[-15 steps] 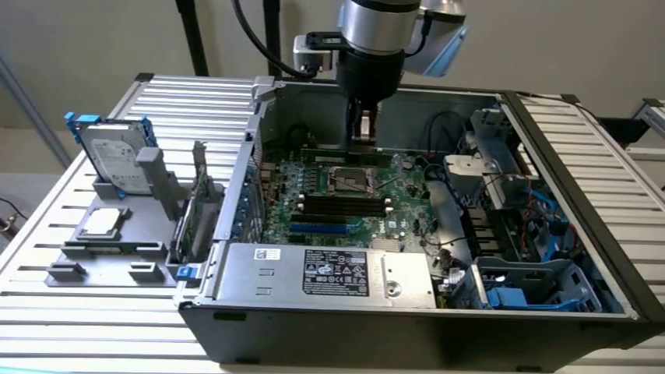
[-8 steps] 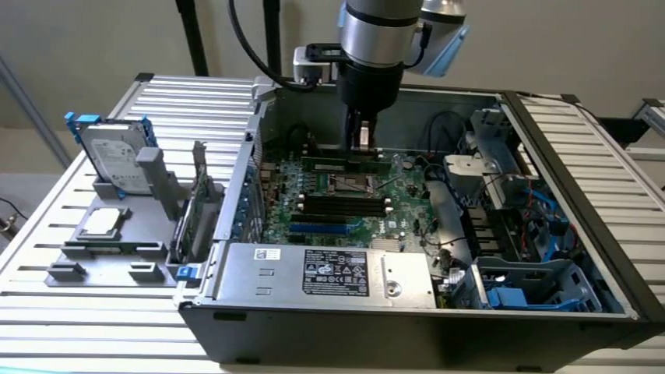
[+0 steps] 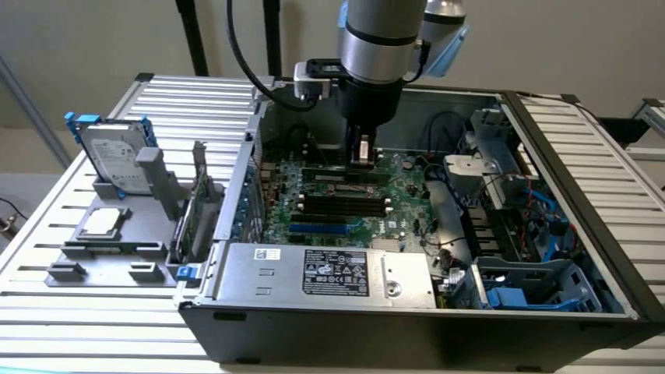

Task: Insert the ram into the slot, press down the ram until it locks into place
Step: 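Insert the ram into the slot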

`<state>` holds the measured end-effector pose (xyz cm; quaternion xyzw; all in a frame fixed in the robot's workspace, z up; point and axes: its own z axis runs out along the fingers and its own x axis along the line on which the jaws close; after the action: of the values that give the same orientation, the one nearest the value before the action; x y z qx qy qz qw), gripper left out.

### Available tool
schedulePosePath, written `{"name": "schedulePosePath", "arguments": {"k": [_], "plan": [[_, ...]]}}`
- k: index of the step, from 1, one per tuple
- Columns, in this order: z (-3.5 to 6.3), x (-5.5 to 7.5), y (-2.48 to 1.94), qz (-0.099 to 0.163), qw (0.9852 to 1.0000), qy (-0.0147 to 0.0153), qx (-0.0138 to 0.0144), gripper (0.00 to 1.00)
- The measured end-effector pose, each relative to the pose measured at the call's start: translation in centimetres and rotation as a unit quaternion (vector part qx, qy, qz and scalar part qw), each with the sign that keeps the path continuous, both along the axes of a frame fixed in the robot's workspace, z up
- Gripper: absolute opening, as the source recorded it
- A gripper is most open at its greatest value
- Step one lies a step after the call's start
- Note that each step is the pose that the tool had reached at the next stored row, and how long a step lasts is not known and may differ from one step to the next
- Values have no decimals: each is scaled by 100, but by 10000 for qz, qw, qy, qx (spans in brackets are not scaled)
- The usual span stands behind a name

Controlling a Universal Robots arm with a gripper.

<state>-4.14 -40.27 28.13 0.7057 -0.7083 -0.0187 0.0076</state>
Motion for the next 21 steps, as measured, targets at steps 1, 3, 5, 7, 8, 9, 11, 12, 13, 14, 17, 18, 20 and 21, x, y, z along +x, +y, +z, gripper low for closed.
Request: {"name": "schedulePosePath", "arguments": {"k": [1,3,5,7,8,9,11,12,13,14,17,18,20,21], "plan": [[-19,1,-8,-1,10000,0,0,14],[-55,3,-17,-2,10000,0,0,14],[-91,4,-20,-5,10000,0,0,14],[-128,6,-21,-7,10000,0,0,14],[-146,6,-21,-9,10000,0,0,14],[-164,7,-21,-10,10000,0,0,14],[-200,9,-21,-13,10000,0,0,14],[-219,10,-21,-14,10000,0,1,14],[-237,11,-21,-15,10000,0,0,14],[-256,13,-21,-17,10000,0,0,14],[-308,19,-21,-19,10000,0,0,14],[-320,22,-21,-20,10000,0,0,14],[-325,24,-20,-20,10000,0,-2,14],[-326,24,-20,-20,10000,0,-2,14]]}}
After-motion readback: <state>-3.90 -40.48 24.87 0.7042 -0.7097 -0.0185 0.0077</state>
